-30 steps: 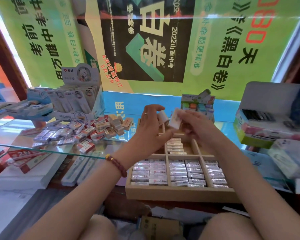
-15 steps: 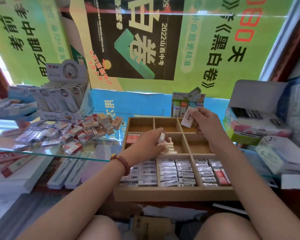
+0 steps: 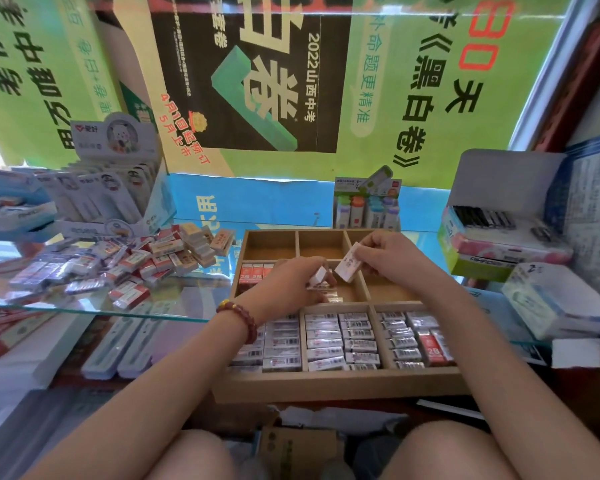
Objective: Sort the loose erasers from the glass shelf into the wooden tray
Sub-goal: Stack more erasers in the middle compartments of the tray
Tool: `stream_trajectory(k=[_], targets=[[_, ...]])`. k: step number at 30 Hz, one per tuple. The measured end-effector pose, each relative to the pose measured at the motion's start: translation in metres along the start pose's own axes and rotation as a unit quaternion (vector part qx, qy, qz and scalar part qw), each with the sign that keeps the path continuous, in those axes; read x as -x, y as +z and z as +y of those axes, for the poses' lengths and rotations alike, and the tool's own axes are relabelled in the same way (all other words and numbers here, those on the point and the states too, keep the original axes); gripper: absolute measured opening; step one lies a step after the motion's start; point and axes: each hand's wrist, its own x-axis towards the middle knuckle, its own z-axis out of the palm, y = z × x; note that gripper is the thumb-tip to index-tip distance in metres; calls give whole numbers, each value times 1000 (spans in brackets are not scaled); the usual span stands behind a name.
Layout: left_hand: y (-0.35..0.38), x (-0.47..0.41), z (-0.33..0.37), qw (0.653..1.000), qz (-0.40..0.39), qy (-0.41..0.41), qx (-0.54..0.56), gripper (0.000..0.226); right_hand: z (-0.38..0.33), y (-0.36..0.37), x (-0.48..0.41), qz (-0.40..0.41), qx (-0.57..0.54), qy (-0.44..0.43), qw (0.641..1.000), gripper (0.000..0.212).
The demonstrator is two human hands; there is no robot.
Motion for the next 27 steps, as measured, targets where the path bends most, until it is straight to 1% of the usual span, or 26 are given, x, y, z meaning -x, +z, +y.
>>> stream_trajectory(k=[3,8,11,14,17,20,23,25,27], targets=[[1,-1,-1,1000,2,-1,-16,26,2,-2,0,-23,11,6,1000,13],[2,-1,-4,1000,7,-13,9,29,5,-1,2,-67,-14,9,998,10],[2,0,-7,999,14,-10,38,29,6,-1,0,-46,-24,12,999,9],[3,3,-7,998,21,24,57,30,5,-2,-1,-13,-10,15,1000,11],[6,2,-3,997,16,61,41,23,3,0,-1,-3,3,22,1000,11],[7,-1,-1,998,17,64,16,19,0,3,-2,7,4,33,999,13],[10,-1,-3,998,35,61,-1,20,-3,3,-1,13,-7,42,999,14],[10,1,-4,997,56,39,43,18,-3,1,1,22,-26,49,998,12],[8,1,-1,991,76,7,109,10,-3,-1,2,25,-33,59,997,9]])
